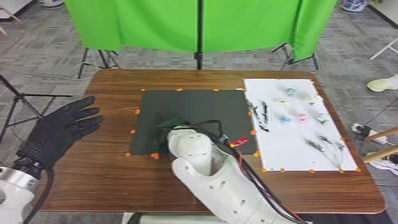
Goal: Arrange flowers
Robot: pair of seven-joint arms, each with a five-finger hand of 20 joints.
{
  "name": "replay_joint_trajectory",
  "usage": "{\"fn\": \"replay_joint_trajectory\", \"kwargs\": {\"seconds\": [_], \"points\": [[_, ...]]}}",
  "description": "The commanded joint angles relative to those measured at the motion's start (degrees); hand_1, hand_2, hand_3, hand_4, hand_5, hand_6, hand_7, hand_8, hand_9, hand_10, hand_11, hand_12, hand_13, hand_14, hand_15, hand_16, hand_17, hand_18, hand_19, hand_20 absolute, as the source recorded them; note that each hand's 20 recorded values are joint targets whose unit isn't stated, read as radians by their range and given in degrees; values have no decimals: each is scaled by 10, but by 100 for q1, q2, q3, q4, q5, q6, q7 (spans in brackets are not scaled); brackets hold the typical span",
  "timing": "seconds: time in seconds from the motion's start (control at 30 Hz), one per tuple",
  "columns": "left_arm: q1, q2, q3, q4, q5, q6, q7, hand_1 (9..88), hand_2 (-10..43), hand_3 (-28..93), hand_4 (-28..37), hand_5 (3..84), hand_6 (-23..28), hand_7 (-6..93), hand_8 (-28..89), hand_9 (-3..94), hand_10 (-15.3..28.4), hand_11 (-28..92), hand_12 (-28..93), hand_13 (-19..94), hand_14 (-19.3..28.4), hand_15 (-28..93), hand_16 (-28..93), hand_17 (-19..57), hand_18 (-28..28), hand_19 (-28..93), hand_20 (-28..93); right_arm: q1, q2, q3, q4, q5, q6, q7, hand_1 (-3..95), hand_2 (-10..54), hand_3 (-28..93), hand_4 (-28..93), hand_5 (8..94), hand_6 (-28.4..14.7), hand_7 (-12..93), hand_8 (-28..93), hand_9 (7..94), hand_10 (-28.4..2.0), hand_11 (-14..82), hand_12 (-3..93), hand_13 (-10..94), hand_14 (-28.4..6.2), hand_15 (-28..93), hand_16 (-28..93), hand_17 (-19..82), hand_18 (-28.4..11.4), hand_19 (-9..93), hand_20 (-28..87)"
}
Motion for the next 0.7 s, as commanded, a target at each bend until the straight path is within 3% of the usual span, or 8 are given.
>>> {"fn": "replay_joint_trajectory", "kwargs": {"seconds": [0.03,0.13,0.3,0.43,0.7], "points": [[353,-273,-141,-106,84,-26,182,253,-16,715,-255,334,29,197,-113,293,121,260,150,229,153,402,-23,-82,218,472,84,209,116,399,-717,329,-285,-466,101,-15,789,-248,796,0,629,-165,937,-69,465,257,905,-55,616,303,508,-204,932,453],[598,-334,-192,-177,89,70,426,254,-16,714,-256,334,29,196,-112,294,121,260,149,230,153,402,-23,-82,218,472,84,270,156,708,-1071,571,-591,-596,76,-5,776,-247,794,-2,622,-160,937,-70,456,267,902,-57,618,301,504,-205,932,450],[799,-502,-284,-231,109,69,571,253,-16,714,-255,334,29,196,-112,294,121,260,149,230,153,403,-23,-82,218,472,84,217,731,1295,-1850,993,-653,-647,41,26,742,-256,784,-8,618,-157,937,-73,455,287,893,-55,631,309,493,-211,932,460],[816,-571,-378,-222,107,36,549,253,-16,714,-255,334,29,197,-112,294,121,261,149,230,152,402,-23,-82,218,472,83,-36,1784,1843,-2361,1404,-350,-479,52,33,741,-248,751,-15,623,-161,916,-87,450,332,840,-72,670,316,443,-214,932,447],[945,-629,-561,-295,125,117,669,253,-17,715,-255,335,29,198,-113,294,121,262,149,230,153,402,-23,-82,217,472,84,-1156,3605,3301,-2650,1750,-594,225,132,35,802,-219,692,-23,598,-195,815,-109,558,380,745,-102,761,331,378,-213,932,431]]}}
